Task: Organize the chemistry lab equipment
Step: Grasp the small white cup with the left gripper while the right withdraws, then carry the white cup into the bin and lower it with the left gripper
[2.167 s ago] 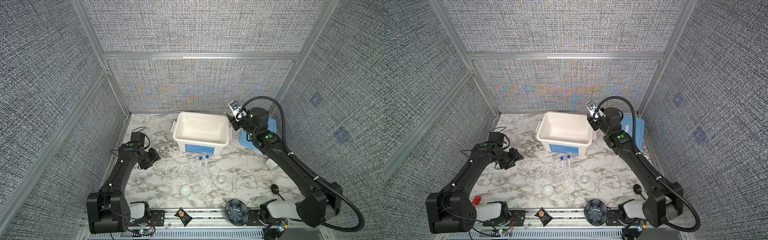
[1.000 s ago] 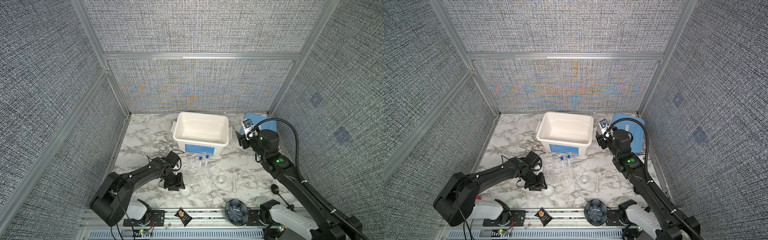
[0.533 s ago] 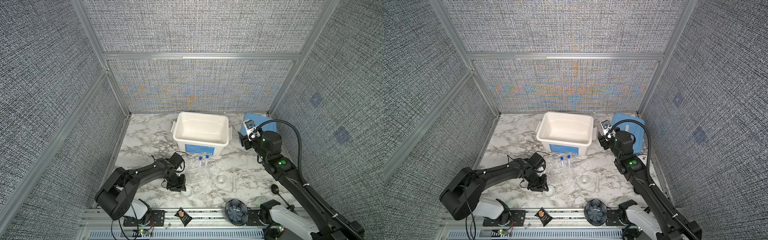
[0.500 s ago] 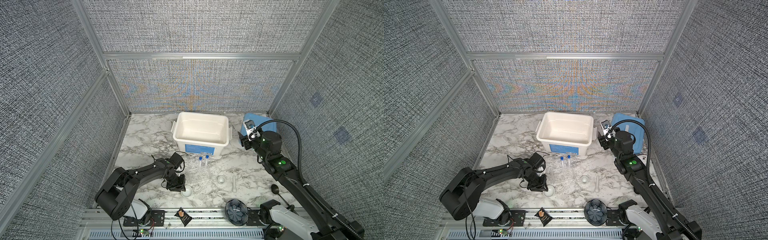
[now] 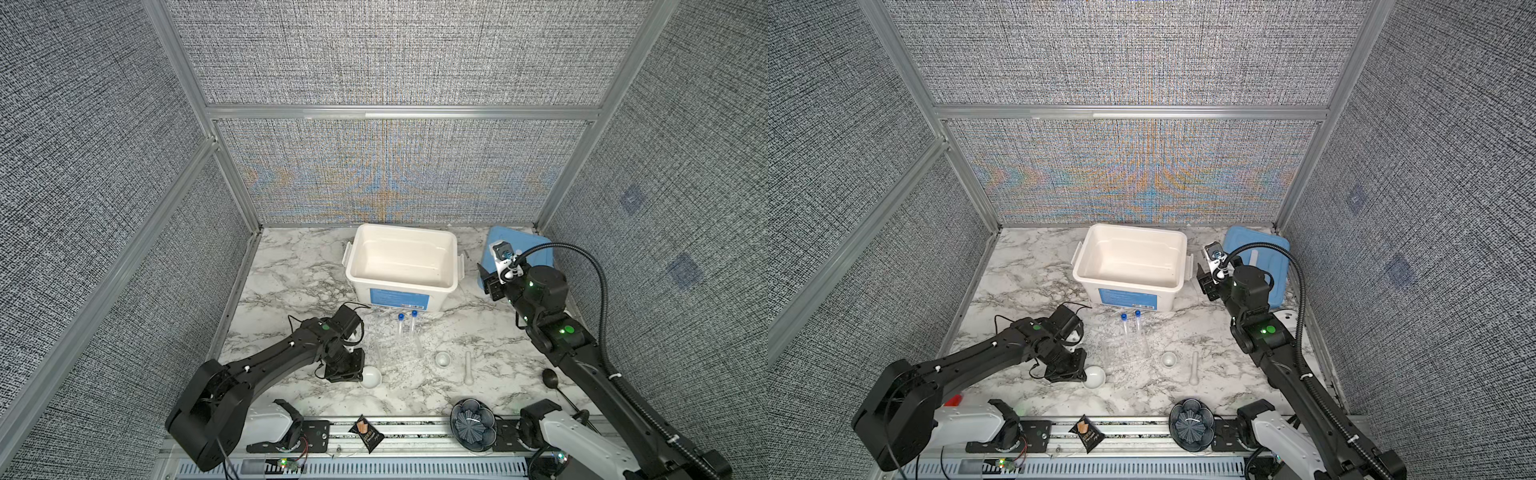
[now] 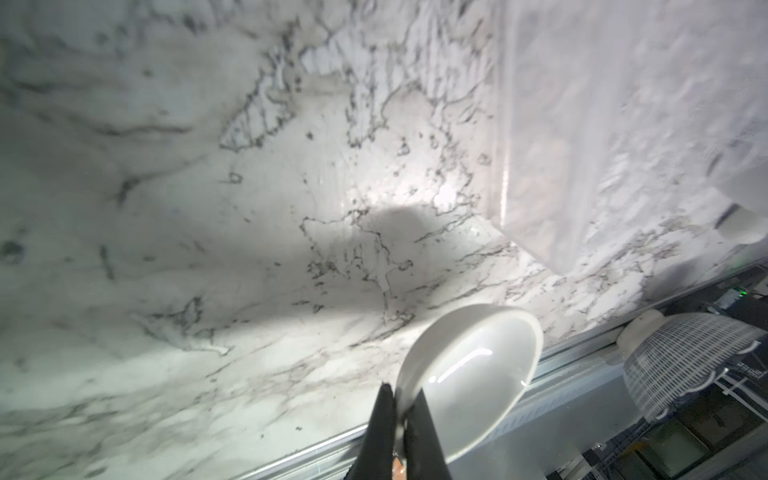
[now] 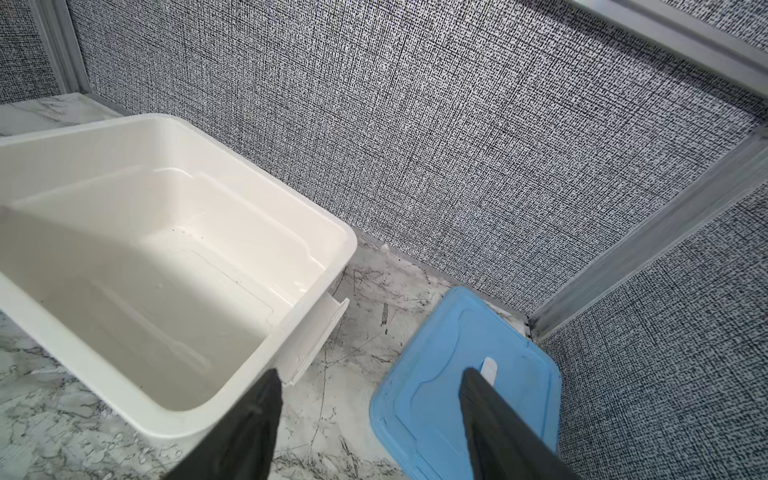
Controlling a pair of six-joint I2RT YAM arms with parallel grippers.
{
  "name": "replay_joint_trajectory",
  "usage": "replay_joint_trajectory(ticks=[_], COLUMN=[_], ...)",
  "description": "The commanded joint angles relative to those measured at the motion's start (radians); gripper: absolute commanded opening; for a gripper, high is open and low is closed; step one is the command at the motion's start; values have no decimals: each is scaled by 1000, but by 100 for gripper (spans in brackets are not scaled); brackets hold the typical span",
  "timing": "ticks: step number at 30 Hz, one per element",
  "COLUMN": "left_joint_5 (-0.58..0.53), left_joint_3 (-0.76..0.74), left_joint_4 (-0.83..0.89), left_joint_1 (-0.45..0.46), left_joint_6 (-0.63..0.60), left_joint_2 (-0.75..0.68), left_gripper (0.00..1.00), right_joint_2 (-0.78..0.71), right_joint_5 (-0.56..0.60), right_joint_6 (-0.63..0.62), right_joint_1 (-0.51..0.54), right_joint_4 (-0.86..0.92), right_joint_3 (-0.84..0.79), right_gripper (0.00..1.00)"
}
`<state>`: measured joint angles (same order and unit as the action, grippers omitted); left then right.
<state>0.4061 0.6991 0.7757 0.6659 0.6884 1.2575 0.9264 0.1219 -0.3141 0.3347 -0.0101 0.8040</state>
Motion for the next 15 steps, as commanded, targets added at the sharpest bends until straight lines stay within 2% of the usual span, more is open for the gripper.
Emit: replay_joint_trajectory(ticks=[1,7,9,12,13,15], left_joint_5=[-79,-342,-442,-554,-588,-638], left_joint_3=[63,259,336,485,546,669], left_joint_4=[102,359,426,444,445,451], left_joint_1=[0,-1,-3,-9,-11,-13], left_joint_6=[29,240,274,243,217,162], left_joint_2=[-38,-124,-142,-132,-111,-45], left_gripper=[0,0,0,0,0,0], right_joint_2=[9,23,35,55,62,74], right_joint_5=[11,-14,-15,-19,-17,-9], right_joint_6=[24,35,41,56,62,77], right_joint_1=[0,0,0,0,0,1], right_joint_4=[-42,-23,-26,-43,-48,-43], right_joint_3=[11,100,126,150,154,165], right_gripper=[70,70,70,73,77,98])
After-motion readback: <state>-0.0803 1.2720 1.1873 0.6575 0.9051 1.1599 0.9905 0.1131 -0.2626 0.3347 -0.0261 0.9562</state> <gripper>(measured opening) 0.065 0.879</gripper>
